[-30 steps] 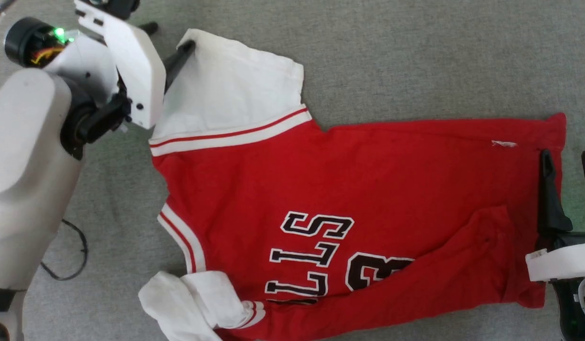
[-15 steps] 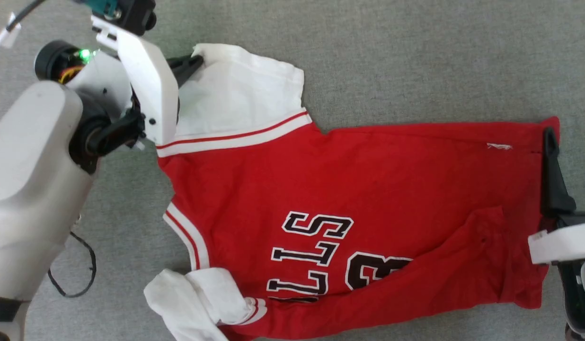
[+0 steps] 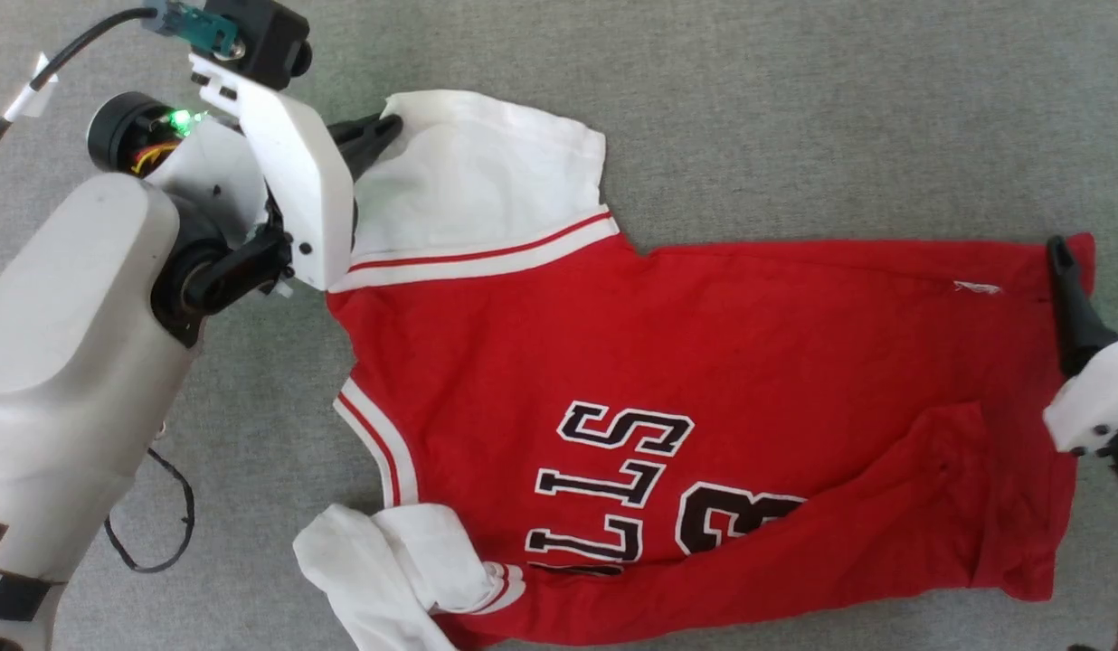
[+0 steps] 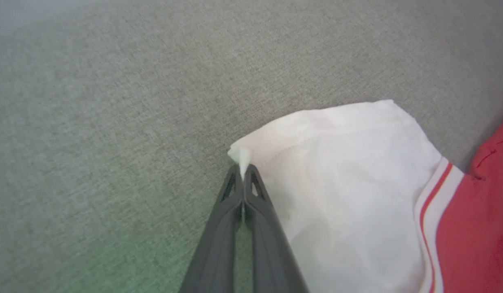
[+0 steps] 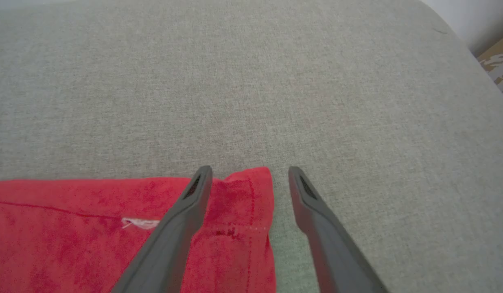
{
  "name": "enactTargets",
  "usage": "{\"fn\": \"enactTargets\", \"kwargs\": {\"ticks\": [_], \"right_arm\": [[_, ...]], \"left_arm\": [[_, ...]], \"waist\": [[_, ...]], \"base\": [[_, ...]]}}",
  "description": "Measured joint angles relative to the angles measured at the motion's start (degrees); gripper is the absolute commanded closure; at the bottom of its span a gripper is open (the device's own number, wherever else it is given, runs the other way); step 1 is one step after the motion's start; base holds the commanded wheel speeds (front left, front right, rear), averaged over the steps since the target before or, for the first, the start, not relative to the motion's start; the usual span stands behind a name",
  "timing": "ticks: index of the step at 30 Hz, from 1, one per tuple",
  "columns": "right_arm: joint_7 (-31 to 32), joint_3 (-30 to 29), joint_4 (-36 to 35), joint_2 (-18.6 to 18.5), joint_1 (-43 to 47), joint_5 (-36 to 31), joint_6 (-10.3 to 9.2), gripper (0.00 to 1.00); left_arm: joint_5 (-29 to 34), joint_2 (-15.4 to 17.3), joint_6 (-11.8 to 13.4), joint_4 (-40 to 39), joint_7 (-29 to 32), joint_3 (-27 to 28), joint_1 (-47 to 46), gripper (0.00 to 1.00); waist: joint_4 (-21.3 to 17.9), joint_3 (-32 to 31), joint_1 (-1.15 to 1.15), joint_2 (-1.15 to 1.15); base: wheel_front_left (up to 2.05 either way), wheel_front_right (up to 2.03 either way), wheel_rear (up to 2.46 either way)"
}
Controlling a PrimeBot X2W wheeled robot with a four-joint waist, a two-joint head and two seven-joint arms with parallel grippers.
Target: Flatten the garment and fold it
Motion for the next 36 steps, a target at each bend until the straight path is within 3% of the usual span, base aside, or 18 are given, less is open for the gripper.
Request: {"fn": "enactTargets", "kwargs": {"ticks": [5, 16, 18, 19, 26, 36], "right_arm": [[4.47, -1.99, 1.3, -0.04, -0.62, -0.07, -0.01, 0.0], [8.28, -0.01, 4.71, -0.62, -3.33, 1.74, -0.01, 0.0], [9.43, -0.31, 5.53, -0.74, -4.28, 2.4, -0.01, 0.82], [9.72, -0.66, 5.75, -0.73, -4.79, 2.81, -0.01, 1.0], [10.51, -0.42, 5.81, -0.57, -5.94, 2.7, -0.01, 1.0], [3.74, 0.35, 4.52, -1.85, -4.88, 3.2, 0.0, 1.0]], "left_arm": [[-0.41, 0.01, -0.01, 0.01, -0.31, -0.64, -0.44, 1.0], [-0.99, 0.36, -0.01, 0.05, -0.3, -1.1, -1.28, 1.0], [-0.99, 0.38, -0.01, 0.04, -0.31, -1.19, -1.37, 1.0], [-1.0, 0.38, -0.01, 0.0, -0.32, -1.22, -1.42, 1.0], [-1.44, 0.48, -0.01, -0.22, -2.7, -1.78, -1.55, 1.0], [-1.23, 2.02, -0.01, -4.95, -18.62, 1.8, 1.39, 1.0]], "waist": [[0.3, 0.33, 0.0, 0.0], [0.29, 0.91, -0.01, 0.0], [0.39, 1.12, -0.01, 0.0], [0.47, 1.21, -0.01, 0.0], [0.81, 0.59, 0.0, 0.0], [1.41, -2.87, 0.0, 0.0]], "base": [[0.0, 0.0, 0.0], [0.0, 0.0, 0.0], [0.0, 0.0, 0.0], [0.0, 0.0, 0.0], [0.0, 0.0, 0.0], [0.0, 0.0, 0.0]]}}
